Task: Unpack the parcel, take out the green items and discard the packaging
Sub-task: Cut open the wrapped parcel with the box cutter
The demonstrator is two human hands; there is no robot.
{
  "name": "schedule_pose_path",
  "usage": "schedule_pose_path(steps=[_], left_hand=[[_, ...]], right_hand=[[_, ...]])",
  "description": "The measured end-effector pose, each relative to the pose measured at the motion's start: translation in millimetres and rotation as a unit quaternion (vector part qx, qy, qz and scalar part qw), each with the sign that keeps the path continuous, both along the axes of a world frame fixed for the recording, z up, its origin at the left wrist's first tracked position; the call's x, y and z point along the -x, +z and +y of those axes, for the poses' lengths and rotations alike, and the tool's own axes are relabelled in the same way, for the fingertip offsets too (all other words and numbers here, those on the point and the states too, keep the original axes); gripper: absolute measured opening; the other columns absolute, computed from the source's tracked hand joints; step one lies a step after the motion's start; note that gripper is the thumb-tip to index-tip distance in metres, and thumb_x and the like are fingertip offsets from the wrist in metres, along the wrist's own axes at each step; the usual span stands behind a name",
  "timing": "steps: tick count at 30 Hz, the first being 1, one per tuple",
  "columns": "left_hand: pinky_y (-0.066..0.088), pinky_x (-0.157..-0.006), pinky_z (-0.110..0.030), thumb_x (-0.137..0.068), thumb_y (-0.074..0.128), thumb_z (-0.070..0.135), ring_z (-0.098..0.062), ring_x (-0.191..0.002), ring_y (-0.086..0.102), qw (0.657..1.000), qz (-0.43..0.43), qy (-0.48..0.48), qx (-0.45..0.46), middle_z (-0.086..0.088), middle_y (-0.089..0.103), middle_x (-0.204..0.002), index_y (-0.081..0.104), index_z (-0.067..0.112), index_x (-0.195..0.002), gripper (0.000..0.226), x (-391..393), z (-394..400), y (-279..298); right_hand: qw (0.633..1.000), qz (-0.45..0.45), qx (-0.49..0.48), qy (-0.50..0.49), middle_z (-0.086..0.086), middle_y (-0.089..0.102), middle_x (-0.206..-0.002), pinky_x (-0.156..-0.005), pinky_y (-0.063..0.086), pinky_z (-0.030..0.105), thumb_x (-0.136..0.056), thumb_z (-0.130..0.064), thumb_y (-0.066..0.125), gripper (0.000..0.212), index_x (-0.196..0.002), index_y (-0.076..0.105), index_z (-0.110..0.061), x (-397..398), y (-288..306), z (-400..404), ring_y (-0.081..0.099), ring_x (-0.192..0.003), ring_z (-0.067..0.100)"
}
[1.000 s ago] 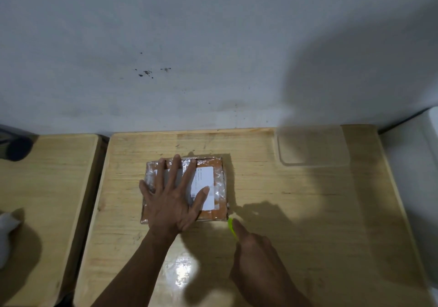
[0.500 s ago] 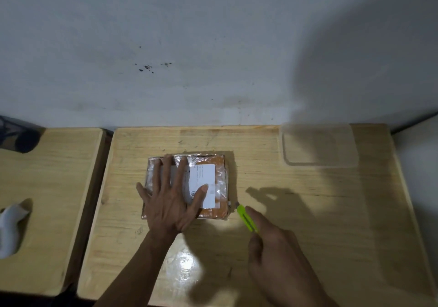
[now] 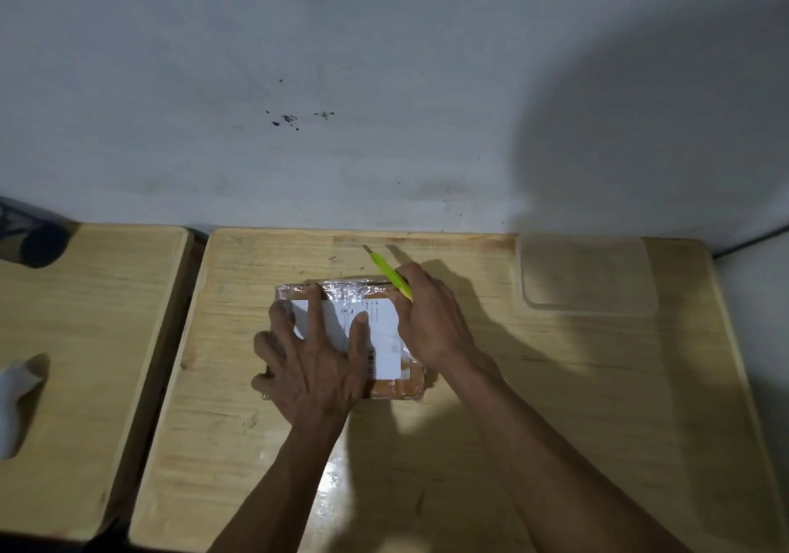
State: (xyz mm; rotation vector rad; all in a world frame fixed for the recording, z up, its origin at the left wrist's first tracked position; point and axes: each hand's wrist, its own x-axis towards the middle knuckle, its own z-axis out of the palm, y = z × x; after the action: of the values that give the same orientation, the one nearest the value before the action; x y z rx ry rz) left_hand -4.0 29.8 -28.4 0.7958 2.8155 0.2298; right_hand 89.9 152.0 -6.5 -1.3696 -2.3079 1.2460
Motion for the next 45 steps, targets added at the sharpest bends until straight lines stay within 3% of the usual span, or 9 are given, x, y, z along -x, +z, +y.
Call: schedule_pose_path(steps=[8,12,14,16,20,26,29,35,45], left_hand=[[0.037,-0.098,-0.057,-0.09,0.036,0.075,-0.037,-0.137,0.034,0.975,0.041,-0.216,-0.019,-0.003,0.028,-0.161,0.031,0.04,-0.153,0.072,18,8,-5],[0.025,-0.105,-0.072,-0.085,0.043,0.081,-0.041,-0.149,0.012,0.997,0.009,-0.082,-0.005,-0.006,0.013,-0.165,0.025,0.039,-0.153,0.082,3,-2,0],[0.031,-0.104,-0.068,-0.083,0.055,0.075,-0.045,-0.145,0.01,0.996,-0.065,-0.01,-0.053,-0.012,0.011,-0.16,0.031,0.036,-0.15,0.081,-9,-7,2],[0.026,-0.11,-0.062,-0.085,0.062,0.067,-0.049,-0.142,0.013,0.991,-0.059,-0.042,-0.109,-0.02,0.017,-0.158,0.043,0.027,-0.147,0.076,-9,-11,-4],[0.012,-0.12,-0.061,-0.087,0.054,0.065,-0.045,-0.147,0.009,0.972,-0.008,-0.18,-0.15,-0.028,0.025,-0.156,0.05,0.018,-0.145,0.075,9,-8,-16],[-0.001,-0.122,-0.047,-0.092,0.029,0.073,-0.045,-0.153,-0.002,0.956,0.019,-0.282,-0.073,-0.022,0.015,-0.164,0.03,0.026,-0.157,0.08,32,-5,-18],[0.001,-0.123,-0.045,-0.097,0.026,0.07,-0.037,-0.155,-0.004,0.945,0.042,-0.319,-0.065,-0.02,0.013,-0.166,0.021,0.025,-0.16,0.077,39,-5,-23],[0.015,-0.123,-0.056,-0.099,0.035,0.064,-0.039,-0.154,0.011,0.931,0.067,-0.346,-0.093,-0.026,0.027,-0.16,0.029,0.017,-0.158,0.075,44,-7,-33],[0.022,-0.12,-0.059,-0.098,0.039,0.061,-0.043,-0.153,0.01,0.934,0.051,-0.328,-0.13,-0.025,0.027,-0.16,0.037,0.017,-0.154,0.072,43,-8,-30]], right_hand=[[0.995,-0.028,-0.013,-0.095,0.001,0.056,-0.107,-0.078,0.047,0.039,-0.097,-0.021,0.051,0.017,-0.114,0.05,-0.019,-40,-9,-25,0.051,-0.102,0.024],[0.99,-0.036,-0.025,-0.135,0.003,0.058,-0.11,-0.077,0.04,0.032,-0.094,-0.014,0.055,0.025,-0.119,0.052,-0.016,-53,-11,-50,0.05,-0.104,0.024],[0.987,-0.034,-0.02,-0.158,0.004,0.06,-0.108,-0.078,0.042,0.033,-0.094,-0.013,0.055,0.026,-0.12,0.053,-0.016,-53,-10,-63,0.051,-0.103,0.024],[0.984,-0.032,-0.02,-0.177,0.004,0.061,-0.105,-0.079,0.046,0.036,-0.094,-0.013,0.053,0.025,-0.119,0.053,-0.017,-54,-9,-76,0.052,-0.101,0.024],[0.979,-0.028,-0.031,-0.2,0.004,0.062,-0.104,-0.077,0.046,0.036,-0.094,-0.014,0.053,0.025,-0.118,0.055,-0.015,-55,-9,-102,0.053,-0.098,0.025],[0.976,-0.016,-0.019,-0.217,0.003,0.067,-0.093,-0.067,0.046,0.034,-0.096,-0.023,0.049,0.021,-0.117,0.05,-0.025,-50,-3,-125,0.062,-0.087,0.029],[0.972,-0.039,-0.048,-0.226,0.004,0.068,-0.1,-0.067,0.046,0.034,-0.097,-0.026,0.048,0.026,-0.123,0.047,-0.026,-40,6,-112,0.064,-0.091,0.029],[0.986,-0.061,-0.062,-0.145,0.01,0.067,-0.105,-0.077,0.052,0.037,-0.095,-0.015,0.045,0.061,-0.15,0.025,-0.028,-15,19,-78,0.064,-0.09,0.03],[0.988,-0.062,-0.083,-0.118,0.007,0.068,-0.096,-0.072,0.056,0.037,-0.092,-0.009,0.055,0.071,-0.151,0.022,-0.033,2,19,-77,0.065,-0.081,0.025]])
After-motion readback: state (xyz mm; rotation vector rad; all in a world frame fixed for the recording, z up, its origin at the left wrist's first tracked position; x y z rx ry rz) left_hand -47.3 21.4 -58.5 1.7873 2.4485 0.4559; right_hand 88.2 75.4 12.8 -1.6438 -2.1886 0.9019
